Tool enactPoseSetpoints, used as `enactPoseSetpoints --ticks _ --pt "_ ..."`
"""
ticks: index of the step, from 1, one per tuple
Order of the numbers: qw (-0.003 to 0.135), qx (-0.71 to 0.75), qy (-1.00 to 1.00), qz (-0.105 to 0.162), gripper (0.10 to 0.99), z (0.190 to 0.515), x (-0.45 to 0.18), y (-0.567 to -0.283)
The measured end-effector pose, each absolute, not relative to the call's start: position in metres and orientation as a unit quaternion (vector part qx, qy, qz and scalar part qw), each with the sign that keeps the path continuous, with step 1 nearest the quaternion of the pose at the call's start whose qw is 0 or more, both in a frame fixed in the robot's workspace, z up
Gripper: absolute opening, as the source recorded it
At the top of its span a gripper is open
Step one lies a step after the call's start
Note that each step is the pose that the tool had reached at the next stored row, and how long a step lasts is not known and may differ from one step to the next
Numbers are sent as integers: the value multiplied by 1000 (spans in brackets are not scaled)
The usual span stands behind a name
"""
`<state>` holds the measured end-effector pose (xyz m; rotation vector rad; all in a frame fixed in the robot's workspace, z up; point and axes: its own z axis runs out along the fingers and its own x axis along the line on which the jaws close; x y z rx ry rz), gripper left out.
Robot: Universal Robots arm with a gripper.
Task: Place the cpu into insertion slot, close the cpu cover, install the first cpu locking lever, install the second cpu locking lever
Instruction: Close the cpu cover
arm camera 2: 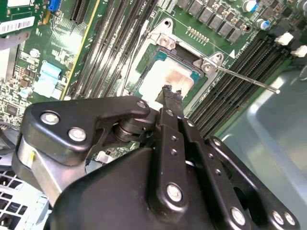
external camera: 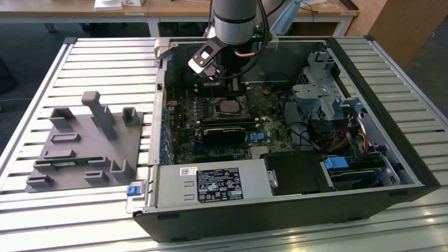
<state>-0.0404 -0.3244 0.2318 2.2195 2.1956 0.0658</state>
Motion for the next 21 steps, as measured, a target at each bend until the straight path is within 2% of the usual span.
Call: enactPoseSetpoints --ticks 21 --pt "6 711 703 24 106 260 -40 -324"
